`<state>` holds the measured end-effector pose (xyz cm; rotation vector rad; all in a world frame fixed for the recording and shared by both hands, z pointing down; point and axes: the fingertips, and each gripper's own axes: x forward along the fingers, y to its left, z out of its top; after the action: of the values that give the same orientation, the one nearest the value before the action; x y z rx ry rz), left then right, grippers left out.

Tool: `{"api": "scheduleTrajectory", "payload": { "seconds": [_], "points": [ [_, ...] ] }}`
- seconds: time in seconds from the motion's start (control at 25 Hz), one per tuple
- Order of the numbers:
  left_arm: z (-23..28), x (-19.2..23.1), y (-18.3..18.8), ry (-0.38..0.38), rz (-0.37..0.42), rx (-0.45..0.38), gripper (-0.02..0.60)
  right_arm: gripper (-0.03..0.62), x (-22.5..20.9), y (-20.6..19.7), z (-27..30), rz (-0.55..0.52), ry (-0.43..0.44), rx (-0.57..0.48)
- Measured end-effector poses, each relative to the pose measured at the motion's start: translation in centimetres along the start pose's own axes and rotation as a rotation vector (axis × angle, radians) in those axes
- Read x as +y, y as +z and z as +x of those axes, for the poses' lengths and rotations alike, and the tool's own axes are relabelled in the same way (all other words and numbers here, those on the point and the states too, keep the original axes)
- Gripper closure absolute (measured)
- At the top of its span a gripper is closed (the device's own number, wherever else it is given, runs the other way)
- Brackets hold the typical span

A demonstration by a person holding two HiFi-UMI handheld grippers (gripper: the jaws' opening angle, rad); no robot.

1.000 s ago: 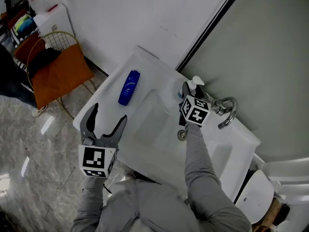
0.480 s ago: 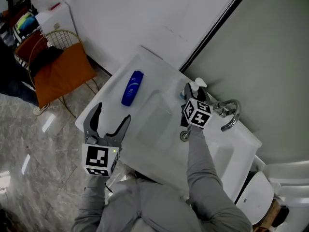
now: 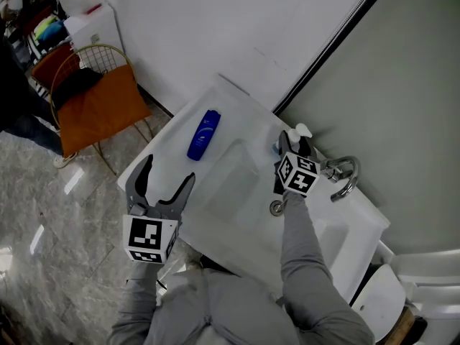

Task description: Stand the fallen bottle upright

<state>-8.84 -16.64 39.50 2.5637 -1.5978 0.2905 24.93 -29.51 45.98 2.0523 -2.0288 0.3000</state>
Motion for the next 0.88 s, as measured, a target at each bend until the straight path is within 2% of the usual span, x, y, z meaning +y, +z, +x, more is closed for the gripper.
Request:
{"api": "scheduleTrajectory", "payload": {
  "seconds": [0.4,0.68,0.88],
  "points": [
    [-0.7,-1.2,1.3,0.008,0.026,-0.044,0.16,0.367,-0.1,0.8,-1.3,-0.014,0.001,-0.031],
    [-1.4,-2.2,1.7,-0.004,0.04,-0.048,0.16,0.365,-0.3,0.7,-4.8,0.042,-0.003,-0.07],
    [-1.7,-3.0,2.2,-0.011,0.051,-0.058,0.16,0.365,1.1,0.0,-8.1,0.07,0.047,-0.086]
  ]
}}
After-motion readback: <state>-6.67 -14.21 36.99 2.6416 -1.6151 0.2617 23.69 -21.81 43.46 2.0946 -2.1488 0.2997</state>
